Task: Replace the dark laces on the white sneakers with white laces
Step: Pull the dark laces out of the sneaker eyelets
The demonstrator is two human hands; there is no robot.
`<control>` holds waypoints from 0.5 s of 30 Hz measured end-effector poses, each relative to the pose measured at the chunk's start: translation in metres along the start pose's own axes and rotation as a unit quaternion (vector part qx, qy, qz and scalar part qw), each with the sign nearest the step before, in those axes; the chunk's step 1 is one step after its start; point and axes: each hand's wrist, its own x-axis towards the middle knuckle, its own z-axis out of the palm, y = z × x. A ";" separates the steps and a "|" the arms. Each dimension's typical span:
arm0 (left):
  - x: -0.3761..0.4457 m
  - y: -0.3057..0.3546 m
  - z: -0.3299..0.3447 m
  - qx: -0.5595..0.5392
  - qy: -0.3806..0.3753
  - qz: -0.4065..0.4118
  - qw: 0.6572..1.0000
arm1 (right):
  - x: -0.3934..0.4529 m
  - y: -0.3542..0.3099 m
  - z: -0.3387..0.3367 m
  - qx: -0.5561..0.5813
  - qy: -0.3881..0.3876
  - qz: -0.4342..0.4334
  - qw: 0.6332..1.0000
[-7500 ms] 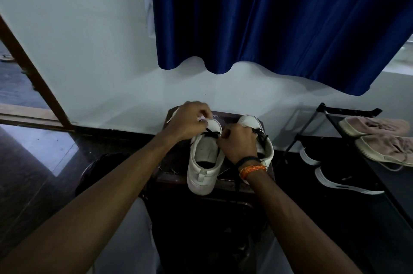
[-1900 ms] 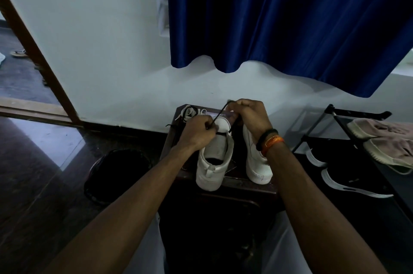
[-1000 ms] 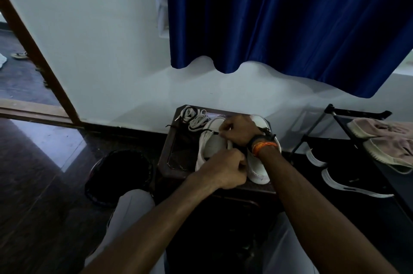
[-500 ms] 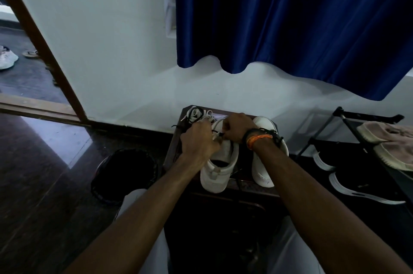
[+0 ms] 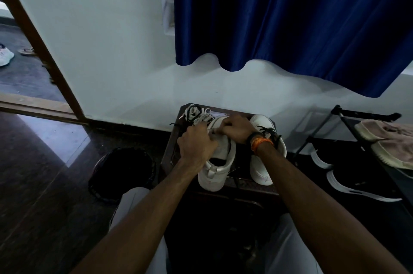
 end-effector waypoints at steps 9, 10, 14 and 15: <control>0.000 -0.001 0.007 -0.102 0.041 -0.054 0.992 | -0.035 -0.010 -0.005 -0.067 0.025 -0.128 0.989; 0.000 -0.001 0.007 -0.110 0.049 -0.061 0.991 | -0.041 -0.008 -0.006 -0.072 0.027 -0.129 0.989; -0.003 0.001 0.010 -0.130 0.069 -0.077 0.986 | -0.065 -0.004 -0.003 -0.109 0.067 -0.134 0.983; -0.003 0.001 0.012 -0.141 0.075 -0.084 0.984 | -0.071 -0.005 0.003 -0.121 0.088 -0.131 0.980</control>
